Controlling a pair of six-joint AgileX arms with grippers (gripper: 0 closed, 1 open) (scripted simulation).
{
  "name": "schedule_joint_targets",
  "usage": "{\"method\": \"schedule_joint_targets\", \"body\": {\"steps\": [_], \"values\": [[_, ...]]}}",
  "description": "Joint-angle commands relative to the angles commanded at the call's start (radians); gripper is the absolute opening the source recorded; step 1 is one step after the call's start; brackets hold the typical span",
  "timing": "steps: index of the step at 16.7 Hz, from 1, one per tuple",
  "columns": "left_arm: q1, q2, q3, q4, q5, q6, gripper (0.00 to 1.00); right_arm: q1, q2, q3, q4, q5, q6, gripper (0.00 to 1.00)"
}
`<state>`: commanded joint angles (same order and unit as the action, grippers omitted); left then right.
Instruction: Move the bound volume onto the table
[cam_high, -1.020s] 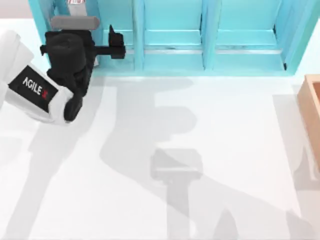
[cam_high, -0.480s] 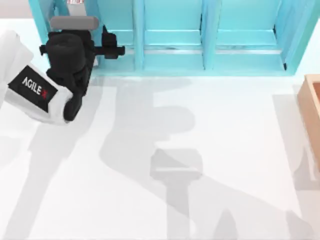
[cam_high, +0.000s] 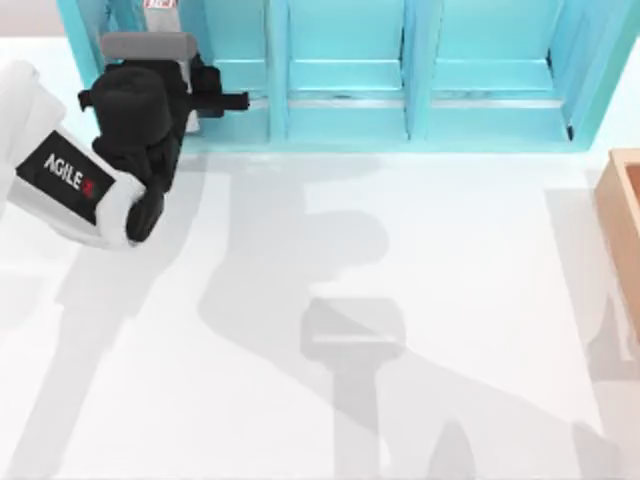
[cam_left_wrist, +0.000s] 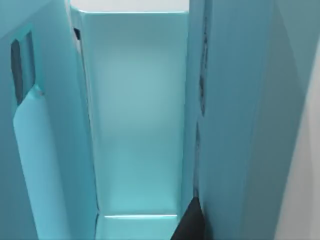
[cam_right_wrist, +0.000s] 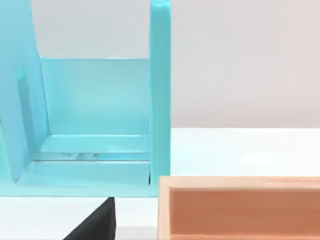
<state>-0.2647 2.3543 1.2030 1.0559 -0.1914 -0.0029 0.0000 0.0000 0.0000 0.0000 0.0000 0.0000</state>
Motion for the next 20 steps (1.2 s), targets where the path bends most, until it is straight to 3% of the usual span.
{"method": "schedule_joint_targets", "body": {"steps": [11, 15, 20], "values": [[-0.011, -0.037, -0.016, -0.022, -0.007, -0.001, 0.0, 0.0, 0.0, 0.0, 0.0, 0.0, 0.0, 1.0], [-0.042, -0.231, -0.099, -0.142, -0.046, -0.008, 0.0, 0.0, 0.0, 0.0, 0.0, 0.0, 0.0, 1.0], [-0.103, -0.652, -0.262, -0.373, -0.116, -0.014, 0.0, 0.0, 0.0, 0.0, 0.0, 0.0, 0.0, 1.0]]}}
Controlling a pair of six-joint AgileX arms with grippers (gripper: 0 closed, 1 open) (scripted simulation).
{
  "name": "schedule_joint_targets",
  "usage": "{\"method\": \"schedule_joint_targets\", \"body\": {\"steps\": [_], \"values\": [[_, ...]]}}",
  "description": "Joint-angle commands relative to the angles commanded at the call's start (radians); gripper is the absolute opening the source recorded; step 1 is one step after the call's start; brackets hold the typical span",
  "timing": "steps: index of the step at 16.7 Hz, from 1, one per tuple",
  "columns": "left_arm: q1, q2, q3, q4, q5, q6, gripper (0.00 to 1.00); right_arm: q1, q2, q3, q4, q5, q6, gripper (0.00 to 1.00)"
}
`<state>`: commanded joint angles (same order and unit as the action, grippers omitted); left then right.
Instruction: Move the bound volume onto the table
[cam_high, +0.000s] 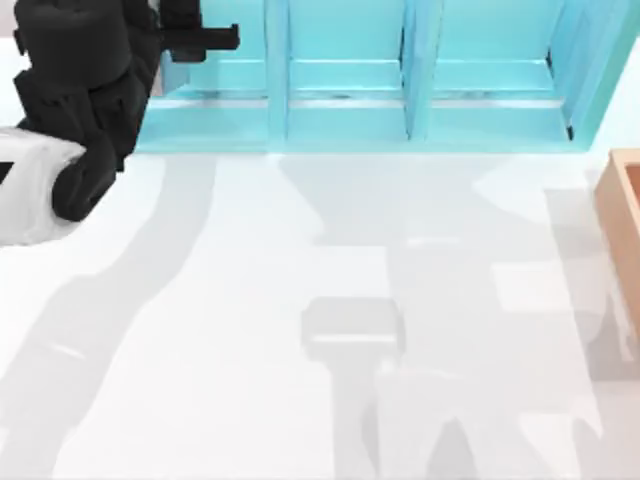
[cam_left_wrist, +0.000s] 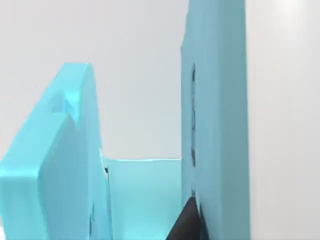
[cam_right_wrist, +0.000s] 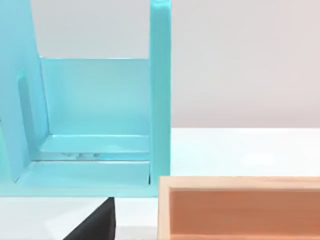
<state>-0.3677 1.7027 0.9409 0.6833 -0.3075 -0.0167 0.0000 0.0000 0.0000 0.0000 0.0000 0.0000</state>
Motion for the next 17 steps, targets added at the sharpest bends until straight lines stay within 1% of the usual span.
{"method": "schedule_joint_targets", "body": {"steps": [4, 7, 9, 14, 17], "values": [[-0.054, -0.317, -0.125, -0.18, -0.053, -0.002, 0.0, 0.0, 0.0, 0.0, 0.0, 0.0, 0.0, 1.0], [-0.083, -0.455, -0.19, -0.274, -0.081, -0.002, 0.0, 0.0, 0.0, 0.0, 0.0, 0.0, 0.0, 1.0], [-0.093, -0.494, -0.209, -0.303, -0.091, -0.003, 0.0, 0.0, 0.0, 0.0, 0.0, 0.0, 0.0, 1.0], [-0.089, -0.492, -0.212, -0.305, -0.091, -0.001, 0.0, 0.0, 0.0, 0.0, 0.0, 0.0, 0.0, 1.0], [-0.109, -0.481, -0.2, -0.318, -0.103, -0.057, 0.0, 0.0, 0.0, 0.0, 0.0, 0.0, 0.0, 1.0]]}}
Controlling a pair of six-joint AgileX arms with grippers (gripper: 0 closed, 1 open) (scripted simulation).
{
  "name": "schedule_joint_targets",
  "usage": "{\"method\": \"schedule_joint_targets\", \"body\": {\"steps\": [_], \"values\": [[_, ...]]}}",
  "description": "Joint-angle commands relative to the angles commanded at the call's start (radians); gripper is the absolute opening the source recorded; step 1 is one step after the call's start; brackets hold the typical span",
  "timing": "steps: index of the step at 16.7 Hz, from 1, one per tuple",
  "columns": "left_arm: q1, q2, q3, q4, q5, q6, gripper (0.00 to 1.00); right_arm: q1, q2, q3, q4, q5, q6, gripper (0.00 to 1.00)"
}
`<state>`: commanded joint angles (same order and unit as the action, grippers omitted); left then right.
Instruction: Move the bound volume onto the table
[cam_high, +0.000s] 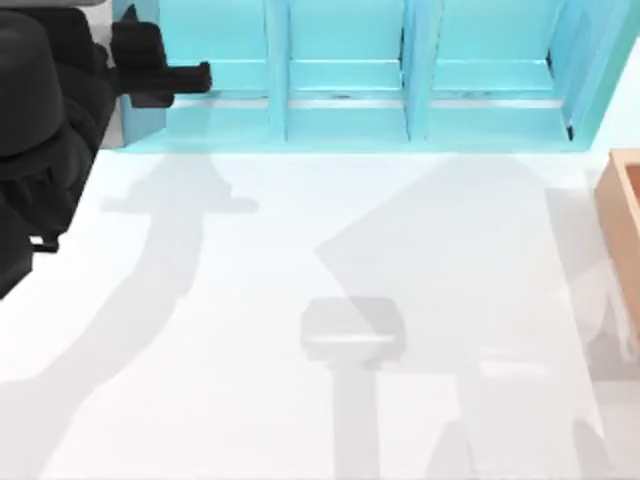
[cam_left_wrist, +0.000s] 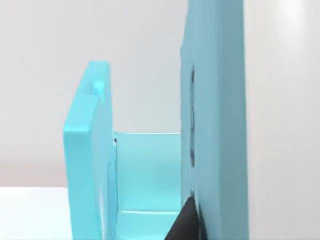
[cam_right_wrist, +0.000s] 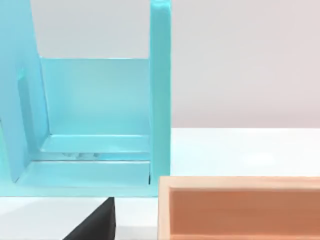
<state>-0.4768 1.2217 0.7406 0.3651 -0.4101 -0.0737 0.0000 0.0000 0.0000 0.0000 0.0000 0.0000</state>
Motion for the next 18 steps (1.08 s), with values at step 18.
{"method": "schedule_joint_targets", "body": {"steps": [18], "values": [[-0.524, 0.522, 0.278, -0.496, -0.477, -1.531, 0.0, 0.0, 0.0, 0.0, 0.0, 0.0, 0.0, 1.0]]}}
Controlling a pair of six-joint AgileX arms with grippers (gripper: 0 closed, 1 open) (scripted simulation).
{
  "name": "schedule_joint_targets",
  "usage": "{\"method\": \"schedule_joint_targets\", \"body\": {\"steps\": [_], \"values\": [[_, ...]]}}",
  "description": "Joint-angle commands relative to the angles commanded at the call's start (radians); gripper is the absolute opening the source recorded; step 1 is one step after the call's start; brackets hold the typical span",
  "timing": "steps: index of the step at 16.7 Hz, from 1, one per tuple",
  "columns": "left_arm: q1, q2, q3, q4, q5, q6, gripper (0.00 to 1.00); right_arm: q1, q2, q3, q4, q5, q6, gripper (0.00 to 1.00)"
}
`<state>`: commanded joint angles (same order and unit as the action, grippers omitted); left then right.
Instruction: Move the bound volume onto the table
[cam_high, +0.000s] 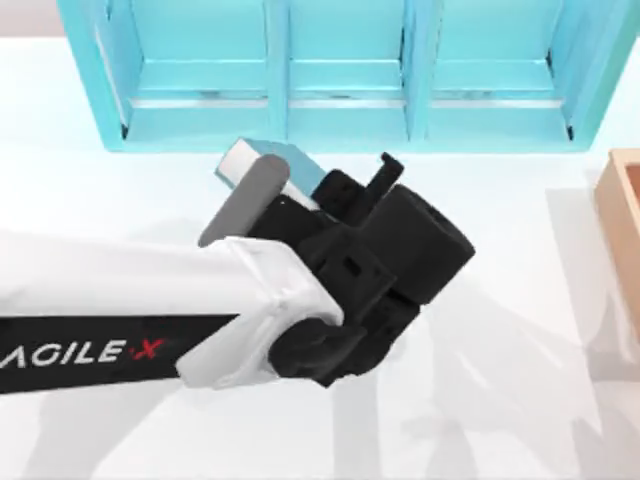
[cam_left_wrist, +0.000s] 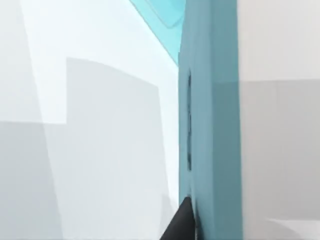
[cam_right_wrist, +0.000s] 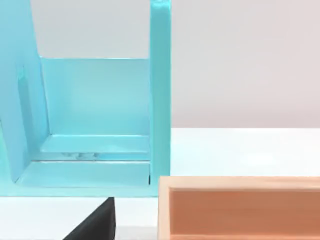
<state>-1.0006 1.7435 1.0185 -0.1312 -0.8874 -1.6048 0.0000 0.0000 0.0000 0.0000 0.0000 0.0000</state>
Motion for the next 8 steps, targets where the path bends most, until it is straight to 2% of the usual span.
{"method": "schedule_joint_targets", "body": {"steps": [5, 8], "values": [[-0.164, 0.173, 0.134, -0.13, -0.174, -0.496, 0.0, 0.0, 0.0, 0.0, 0.0, 0.0, 0.0, 1.0], [-0.243, 0.255, 0.21, -0.185, -0.268, -0.744, 0.0, 0.0, 0.0, 0.0, 0.0, 0.0, 0.0, 1.0]]}}
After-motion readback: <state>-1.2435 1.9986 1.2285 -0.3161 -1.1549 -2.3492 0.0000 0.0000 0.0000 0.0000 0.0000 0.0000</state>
